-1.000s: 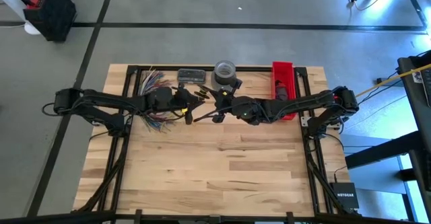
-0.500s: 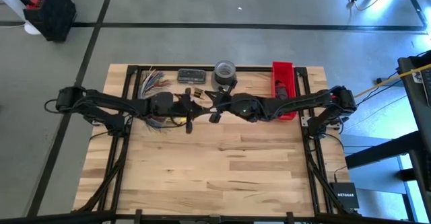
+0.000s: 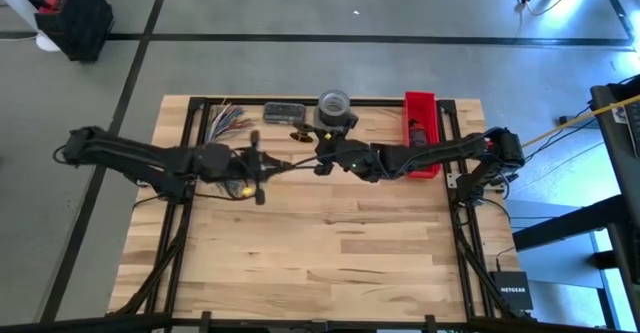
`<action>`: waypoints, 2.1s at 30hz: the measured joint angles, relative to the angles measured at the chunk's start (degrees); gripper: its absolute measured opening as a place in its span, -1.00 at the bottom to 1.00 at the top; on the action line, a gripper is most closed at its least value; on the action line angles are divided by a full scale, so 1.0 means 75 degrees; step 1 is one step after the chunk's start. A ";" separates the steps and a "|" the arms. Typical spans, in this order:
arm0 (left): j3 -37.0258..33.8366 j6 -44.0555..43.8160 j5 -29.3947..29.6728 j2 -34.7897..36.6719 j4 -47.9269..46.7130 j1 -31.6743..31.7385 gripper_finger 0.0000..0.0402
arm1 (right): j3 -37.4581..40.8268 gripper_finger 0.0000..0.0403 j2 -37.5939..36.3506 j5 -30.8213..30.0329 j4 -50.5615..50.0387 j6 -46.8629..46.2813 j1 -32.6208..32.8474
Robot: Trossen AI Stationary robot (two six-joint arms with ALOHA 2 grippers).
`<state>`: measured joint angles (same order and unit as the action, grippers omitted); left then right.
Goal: Coil cords
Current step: Uncoil the yellow wire from the spool
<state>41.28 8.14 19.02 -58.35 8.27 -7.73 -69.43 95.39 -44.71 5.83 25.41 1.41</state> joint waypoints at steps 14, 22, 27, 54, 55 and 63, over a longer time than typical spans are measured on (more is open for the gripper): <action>-0.0236 -0.1009 0.3884 0.1620 -0.3842 0.0348 -0.99 | 0.0000 -0.99 -0.0079 -0.0094 0.0446 0.0440 0.0167; -0.0578 -0.0390 0.1725 0.0697 -0.2379 0.1264 -0.98 | -0.0012 -0.99 -0.0149 0.0000 0.2048 0.0880 0.0737; -0.0583 -0.0026 -0.0274 -0.0698 -0.0198 0.1289 -0.98 | -0.0012 -1.00 -0.0146 -0.0177 0.2070 0.0687 0.0679; 0.1172 0.0973 0.3381 -0.0781 -0.2086 -0.1356 -0.97 | 0.0003 -1.00 -0.0134 -0.1236 -0.0184 0.0407 0.0194; 0.1125 0.0756 0.4021 -0.0530 -0.2525 -0.1412 -0.97 | 0.0003 -1.00 -0.0134 -0.1413 -0.0208 0.0447 0.0203; 0.0249 -0.1358 0.5570 0.0848 -0.5163 -0.0671 -0.97 | 0.0001 -1.00 -0.0134 -0.1724 -0.0203 0.0531 0.0207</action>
<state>43.15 -2.05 60.80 -51.99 -30.45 -12.77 -69.42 94.39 -57.64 4.31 29.39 2.96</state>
